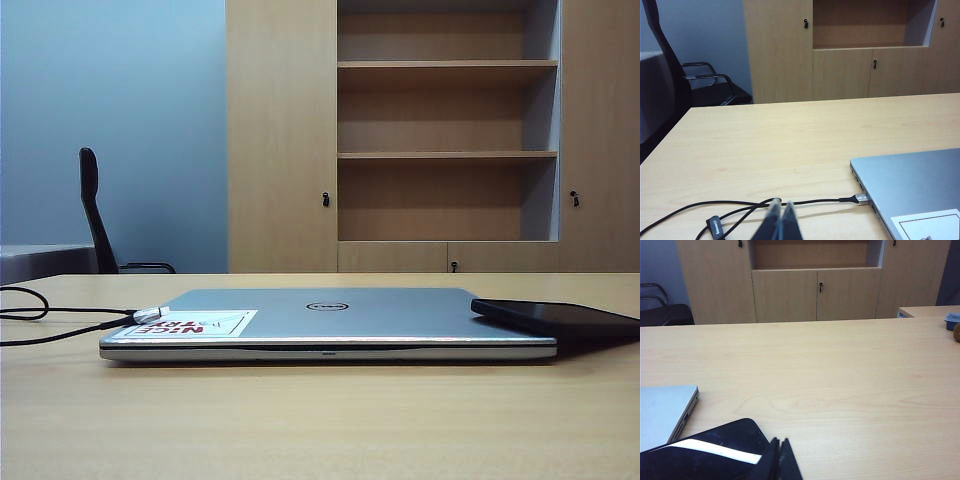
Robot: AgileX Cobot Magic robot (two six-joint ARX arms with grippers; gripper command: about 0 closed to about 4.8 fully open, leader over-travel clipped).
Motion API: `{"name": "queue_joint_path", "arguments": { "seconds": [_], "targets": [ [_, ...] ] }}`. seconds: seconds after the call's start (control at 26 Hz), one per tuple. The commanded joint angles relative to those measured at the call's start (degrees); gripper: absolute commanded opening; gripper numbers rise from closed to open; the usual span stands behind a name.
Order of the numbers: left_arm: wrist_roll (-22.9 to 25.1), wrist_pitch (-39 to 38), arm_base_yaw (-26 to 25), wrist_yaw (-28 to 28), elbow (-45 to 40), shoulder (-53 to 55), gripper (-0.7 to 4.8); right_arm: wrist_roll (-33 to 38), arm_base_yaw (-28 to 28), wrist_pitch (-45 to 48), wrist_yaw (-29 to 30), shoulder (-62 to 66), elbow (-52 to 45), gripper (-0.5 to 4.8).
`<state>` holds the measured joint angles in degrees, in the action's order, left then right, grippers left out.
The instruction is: Pick up the charging cable and the phone, plug the charging cable into the charging port on the phone, and finally place them back on the table.
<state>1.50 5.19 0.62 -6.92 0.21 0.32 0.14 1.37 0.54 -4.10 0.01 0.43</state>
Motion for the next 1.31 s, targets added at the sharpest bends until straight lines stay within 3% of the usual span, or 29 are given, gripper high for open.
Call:
{"name": "queue_joint_path", "arguments": {
  "seconds": [0.04,0.38,0.5,0.92,1.31],
  "targets": [
    [0.04,0.79,-0.07,-0.15,-0.02,0.02,-0.06,-0.20,-0.02,1.01,-0.24,-0.15,-0.28,-0.05],
    [-0.09,0.90,-0.07,-0.15,0.02,0.02,-0.06,-0.17,-0.02,1.42,0.63,-0.15,0.07,-0.05],
    [-2.21,1.29,-0.07,-0.15,0.72,0.02,-0.06,-0.15,-0.02,1.36,0.59,-0.13,1.77,-0.05],
    [-3.87,1.20,-0.02,-0.15,10.32,1.20,-0.06,1.60,-0.26,-3.19,0.72,4.98,16.98,-0.05],
    [-3.80,2.23,0.00,-0.15,19.02,13.29,-0.06,1.55,-0.61,-1.51,5.84,16.52,25.77,-0.06]
  ]
}}
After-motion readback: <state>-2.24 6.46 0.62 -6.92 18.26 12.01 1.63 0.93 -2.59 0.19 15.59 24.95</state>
